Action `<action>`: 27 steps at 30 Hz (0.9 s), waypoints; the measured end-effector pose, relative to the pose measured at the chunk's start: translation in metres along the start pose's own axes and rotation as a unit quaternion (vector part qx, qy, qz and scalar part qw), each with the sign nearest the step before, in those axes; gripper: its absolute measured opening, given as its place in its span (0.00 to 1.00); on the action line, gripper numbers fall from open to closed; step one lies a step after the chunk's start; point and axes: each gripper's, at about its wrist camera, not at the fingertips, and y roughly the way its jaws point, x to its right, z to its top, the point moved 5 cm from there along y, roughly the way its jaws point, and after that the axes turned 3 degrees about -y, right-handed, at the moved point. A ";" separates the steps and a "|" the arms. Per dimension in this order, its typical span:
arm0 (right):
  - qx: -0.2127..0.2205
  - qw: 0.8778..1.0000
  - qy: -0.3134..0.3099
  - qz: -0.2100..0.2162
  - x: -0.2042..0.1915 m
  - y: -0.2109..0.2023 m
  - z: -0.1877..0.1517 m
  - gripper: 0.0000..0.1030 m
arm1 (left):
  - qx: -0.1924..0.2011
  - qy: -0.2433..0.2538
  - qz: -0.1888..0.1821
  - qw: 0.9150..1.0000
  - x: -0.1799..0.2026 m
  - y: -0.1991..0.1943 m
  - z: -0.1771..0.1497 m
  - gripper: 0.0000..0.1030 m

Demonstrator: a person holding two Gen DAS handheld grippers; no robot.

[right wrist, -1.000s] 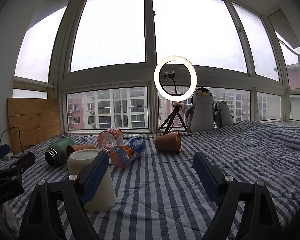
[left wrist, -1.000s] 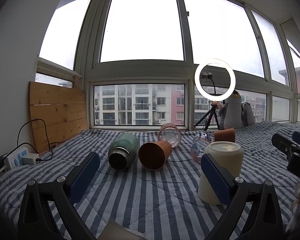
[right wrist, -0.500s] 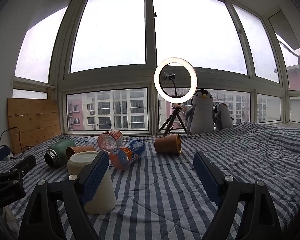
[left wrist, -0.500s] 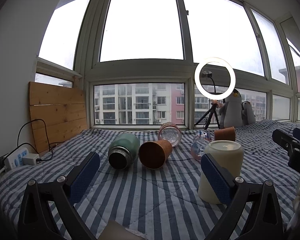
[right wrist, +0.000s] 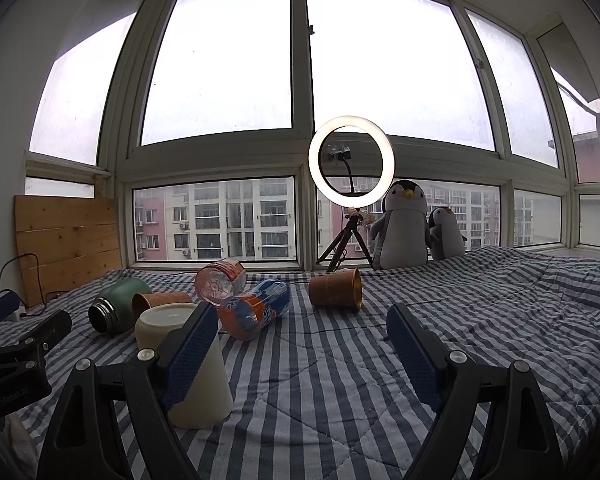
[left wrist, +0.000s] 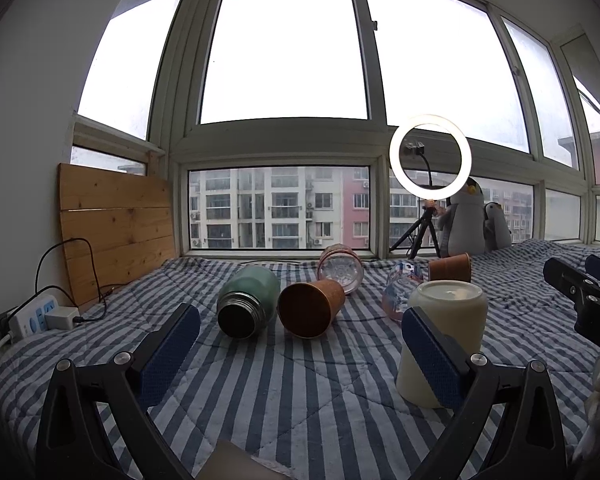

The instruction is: Flip cup upside down

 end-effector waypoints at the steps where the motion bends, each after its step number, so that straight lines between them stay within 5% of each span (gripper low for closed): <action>1: 0.000 1.000 0.000 0.000 0.000 0.000 0.000 0.81 | 0.000 0.001 0.000 1.000 0.000 0.000 0.000 0.99; 27: 0.001 1.000 -0.001 -0.001 0.001 0.000 0.001 0.81 | -0.001 0.000 -0.001 1.000 -0.002 -0.001 0.000 0.99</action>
